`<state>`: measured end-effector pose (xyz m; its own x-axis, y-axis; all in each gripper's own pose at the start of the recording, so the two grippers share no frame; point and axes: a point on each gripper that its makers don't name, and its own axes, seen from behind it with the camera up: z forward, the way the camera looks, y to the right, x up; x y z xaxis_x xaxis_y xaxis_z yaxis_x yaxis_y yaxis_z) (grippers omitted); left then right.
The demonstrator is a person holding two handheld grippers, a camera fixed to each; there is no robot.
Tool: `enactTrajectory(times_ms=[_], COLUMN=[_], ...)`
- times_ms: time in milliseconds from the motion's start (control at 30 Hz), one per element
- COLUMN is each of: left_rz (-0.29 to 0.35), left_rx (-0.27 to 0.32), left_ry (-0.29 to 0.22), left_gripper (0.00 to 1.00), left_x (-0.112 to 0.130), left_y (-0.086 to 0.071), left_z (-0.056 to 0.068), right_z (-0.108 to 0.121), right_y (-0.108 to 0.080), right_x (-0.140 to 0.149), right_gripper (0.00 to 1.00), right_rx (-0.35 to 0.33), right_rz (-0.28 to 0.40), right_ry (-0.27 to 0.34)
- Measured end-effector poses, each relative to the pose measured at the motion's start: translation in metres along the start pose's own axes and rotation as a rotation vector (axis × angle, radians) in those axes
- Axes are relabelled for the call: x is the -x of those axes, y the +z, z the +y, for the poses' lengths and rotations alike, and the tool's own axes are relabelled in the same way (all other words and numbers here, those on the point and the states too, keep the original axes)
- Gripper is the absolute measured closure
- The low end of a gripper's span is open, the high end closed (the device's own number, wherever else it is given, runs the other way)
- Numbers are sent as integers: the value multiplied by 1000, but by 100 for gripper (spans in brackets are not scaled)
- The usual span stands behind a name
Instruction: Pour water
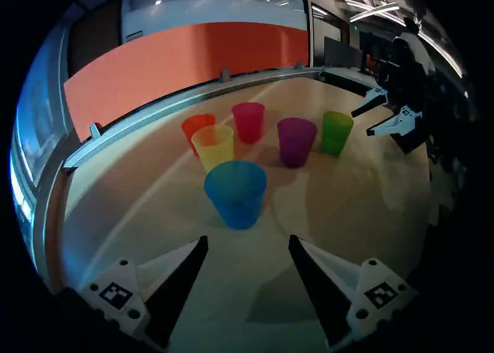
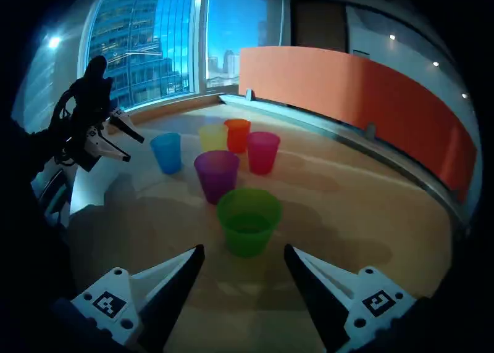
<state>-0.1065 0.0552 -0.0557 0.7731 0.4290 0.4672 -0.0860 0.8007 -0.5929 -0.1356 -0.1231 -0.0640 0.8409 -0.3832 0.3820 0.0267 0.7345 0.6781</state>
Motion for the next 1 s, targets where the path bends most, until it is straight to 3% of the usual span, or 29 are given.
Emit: enactTrajectory(times_ms=[367, 1000], left_rz=[128, 387], left_rx=[-106, -294], left_ry=[-28, -87], left_gripper=[3, 3], left_x=[-28, -74], left_y=[-16, -45], left_z=[-7, -28], right_z=[9, 49], right_y=[-28, -66], right_x=[-24, -57], right_gripper=[0, 0], right_rx=[89, 349], right_rz=[109, 320], right_ry=[24, 85])
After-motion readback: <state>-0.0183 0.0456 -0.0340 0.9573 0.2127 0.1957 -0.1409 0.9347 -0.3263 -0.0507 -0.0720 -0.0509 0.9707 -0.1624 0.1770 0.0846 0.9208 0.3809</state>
